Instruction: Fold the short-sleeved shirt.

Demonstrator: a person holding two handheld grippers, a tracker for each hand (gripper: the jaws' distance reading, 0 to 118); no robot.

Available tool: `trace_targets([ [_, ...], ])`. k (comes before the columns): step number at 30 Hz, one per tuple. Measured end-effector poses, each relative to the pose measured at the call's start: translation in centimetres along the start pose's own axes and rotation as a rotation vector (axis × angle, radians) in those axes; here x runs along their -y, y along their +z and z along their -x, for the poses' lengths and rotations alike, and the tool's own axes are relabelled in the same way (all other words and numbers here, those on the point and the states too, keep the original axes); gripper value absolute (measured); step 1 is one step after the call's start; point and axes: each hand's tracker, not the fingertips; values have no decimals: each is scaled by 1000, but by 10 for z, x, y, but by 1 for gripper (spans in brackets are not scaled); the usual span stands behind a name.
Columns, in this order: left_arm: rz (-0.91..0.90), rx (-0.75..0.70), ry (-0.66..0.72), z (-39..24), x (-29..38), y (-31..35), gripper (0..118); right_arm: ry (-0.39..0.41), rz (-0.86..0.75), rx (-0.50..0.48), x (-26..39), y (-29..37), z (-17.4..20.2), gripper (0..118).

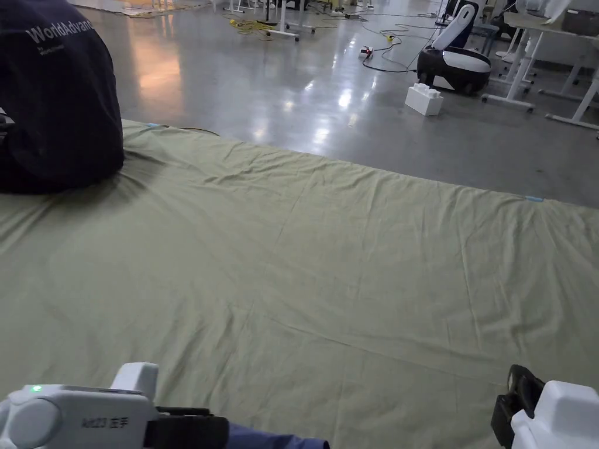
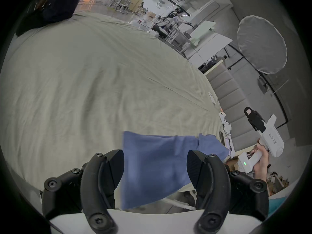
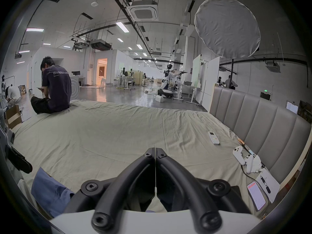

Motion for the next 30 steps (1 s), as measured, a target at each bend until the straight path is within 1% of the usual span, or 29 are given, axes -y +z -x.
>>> trace_targets([
  [3, 33, 88, 71, 34, 4, -3, 78, -5, 4, -5, 0, -1, 3, 1],
  [5, 59, 109, 100, 50, 10, -12, 78, -9, 9, -9, 1, -1, 5, 1],
  [7, 99, 145, 130, 62, 19, -26, 78, -5, 12, -8, 2, -1, 8, 1],
  [10, 135, 235, 182, 71, 30, -48, 78, -6, 21, -10, 3, 0, 10, 1],
  [12, 86, 292, 192, 71, 34, -54, 78, -4, 25, -8, 4, 0, 11, 1],
  [14, 35, 383, 221, 75, 32, -61, 76, -3, 28, -6, 4, 1, 12, 1],
  [15, 58, 377, 268, 75, 33, -65, 72, -3, 29, -6, 4, 1, 13, 1],
  [16, 75, 391, 272, 73, 34, -69, 65, -3, 31, -7, 4, 1, 13, 1],
  [18, 79, 394, 244, 69, 34, -75, 36, -3, 34, -6, 4, 1, 14, 1],
  [19, 87, 373, 222, 66, 34, -78, 21, -2, 34, -6, 4, 1, 14, 1],
  [21, 108, 308, 182, 64, 34, -82, 18, 0, 33, -3, 4, 2, 15, 1],
  [22, 110, 303, 170, 63, 34, -83, 17, 1, 34, -2, 3, 2, 15, 1],
  [25, 93, 348, 232, 68, 30, -77, 14, 4, 37, 2, 3, 3, 14, 1],
  [30, 64, 354, 166, 64, 16, -48, 12, 12, 39, 7, 3, 2, 11, 1],
])
